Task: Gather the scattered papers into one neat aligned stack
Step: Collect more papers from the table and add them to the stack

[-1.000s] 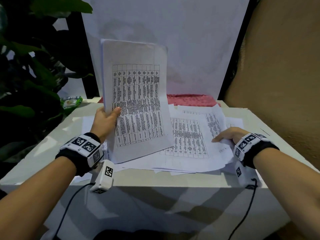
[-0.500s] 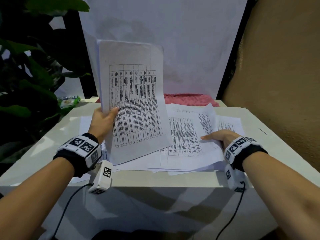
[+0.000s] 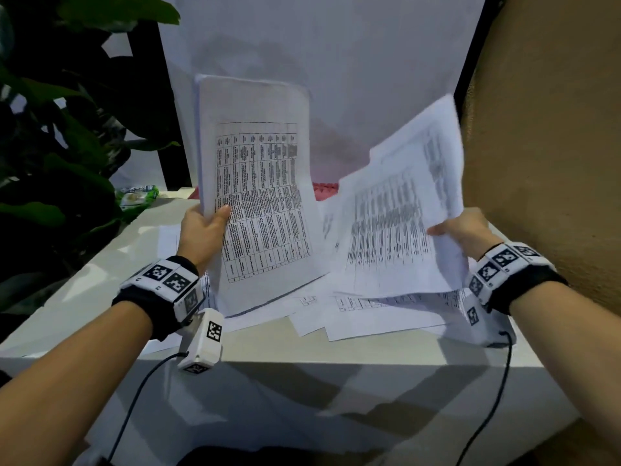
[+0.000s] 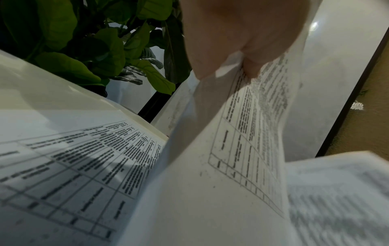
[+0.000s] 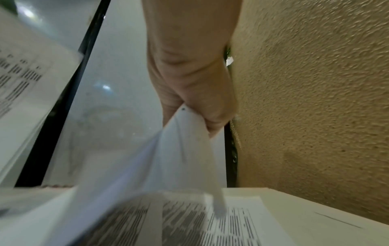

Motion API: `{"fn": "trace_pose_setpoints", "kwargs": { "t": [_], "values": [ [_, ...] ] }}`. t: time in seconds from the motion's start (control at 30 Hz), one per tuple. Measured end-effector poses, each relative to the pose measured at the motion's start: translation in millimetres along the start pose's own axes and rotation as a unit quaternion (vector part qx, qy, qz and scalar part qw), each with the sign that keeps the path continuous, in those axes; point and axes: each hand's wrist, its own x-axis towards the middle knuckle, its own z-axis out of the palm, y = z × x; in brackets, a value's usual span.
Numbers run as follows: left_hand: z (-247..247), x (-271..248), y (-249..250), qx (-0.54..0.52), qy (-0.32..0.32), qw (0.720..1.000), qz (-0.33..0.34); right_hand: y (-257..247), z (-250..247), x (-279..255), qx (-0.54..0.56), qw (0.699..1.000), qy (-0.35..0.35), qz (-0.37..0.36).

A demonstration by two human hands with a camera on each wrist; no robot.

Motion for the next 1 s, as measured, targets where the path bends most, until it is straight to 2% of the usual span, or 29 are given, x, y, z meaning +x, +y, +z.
{"fn": "trace_pose_setpoints", "kwargs": {
  "t": [0.1,0.23,0.33,0.43,0.53,0.7,0.8,0.87,1.0],
  "values": [
    [1,1,-2,0.019,0.014,1.000,0.012,-10,-16,2,0.109,0.993,0.017,-0.035],
    [-2,6,-4,0.071,0.012,0.997,0.030,-21,-30,-8,0.228,0.972,0.006,-0.055],
    [-2,9,-5,0.083,0.016,0.996,0.025,-30,-38,-14,0.259,0.963,-0.007,-0.075],
    [2,7,-3,0.063,0.026,0.997,0.029,-27,-33,-11,0.191,0.979,-0.035,-0.064],
    [8,3,-3,0.037,0.031,0.999,0.026,-9,-18,-1,0.090,0.995,-0.051,-0.013],
    [6,4,-3,0.033,0.022,0.999,0.020,30,-4,31,0.007,0.998,-0.066,0.025],
    [7,6,-1,0.032,0.011,0.999,0.016,48,-4,43,-0.050,0.996,-0.050,0.056],
    [13,3,2,0.012,0.013,1.000,0.009,42,-9,24,-0.087,0.993,-0.038,0.067],
    [18,3,0,0.031,0.001,0.999,0.018,31,-26,12,-0.164,0.985,0.037,0.045]
  ]
}}
